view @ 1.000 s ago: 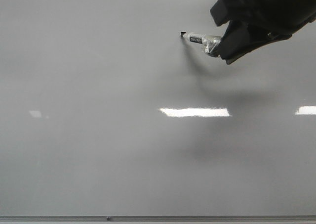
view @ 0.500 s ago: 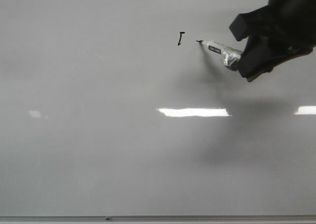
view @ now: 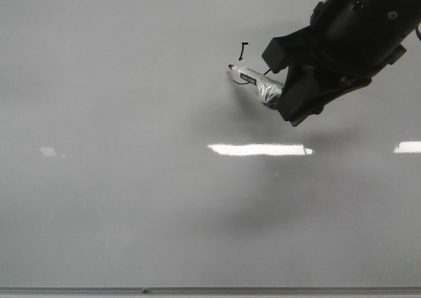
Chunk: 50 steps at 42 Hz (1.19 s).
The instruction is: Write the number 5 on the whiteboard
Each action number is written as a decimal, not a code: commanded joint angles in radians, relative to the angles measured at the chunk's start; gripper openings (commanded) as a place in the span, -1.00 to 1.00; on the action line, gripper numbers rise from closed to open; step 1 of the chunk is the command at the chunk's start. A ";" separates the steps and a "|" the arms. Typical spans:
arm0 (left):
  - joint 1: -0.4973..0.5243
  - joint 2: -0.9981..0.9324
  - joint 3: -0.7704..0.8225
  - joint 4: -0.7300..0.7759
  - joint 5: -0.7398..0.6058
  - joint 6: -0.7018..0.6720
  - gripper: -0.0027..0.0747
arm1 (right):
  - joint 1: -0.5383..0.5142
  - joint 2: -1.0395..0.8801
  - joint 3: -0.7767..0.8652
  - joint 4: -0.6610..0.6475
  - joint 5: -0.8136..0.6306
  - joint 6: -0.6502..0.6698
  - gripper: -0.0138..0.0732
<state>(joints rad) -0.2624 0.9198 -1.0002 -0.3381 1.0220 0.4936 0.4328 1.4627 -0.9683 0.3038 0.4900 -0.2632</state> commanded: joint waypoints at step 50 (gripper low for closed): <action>0.004 -0.009 -0.025 -0.033 -0.052 -0.010 0.16 | -0.090 -0.017 -0.033 -0.043 -0.140 -0.039 -0.84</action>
<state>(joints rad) -0.2624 0.9198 -1.0002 -0.3404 1.0220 0.4936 0.3780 1.4768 -0.9683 0.2659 0.4039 -0.2994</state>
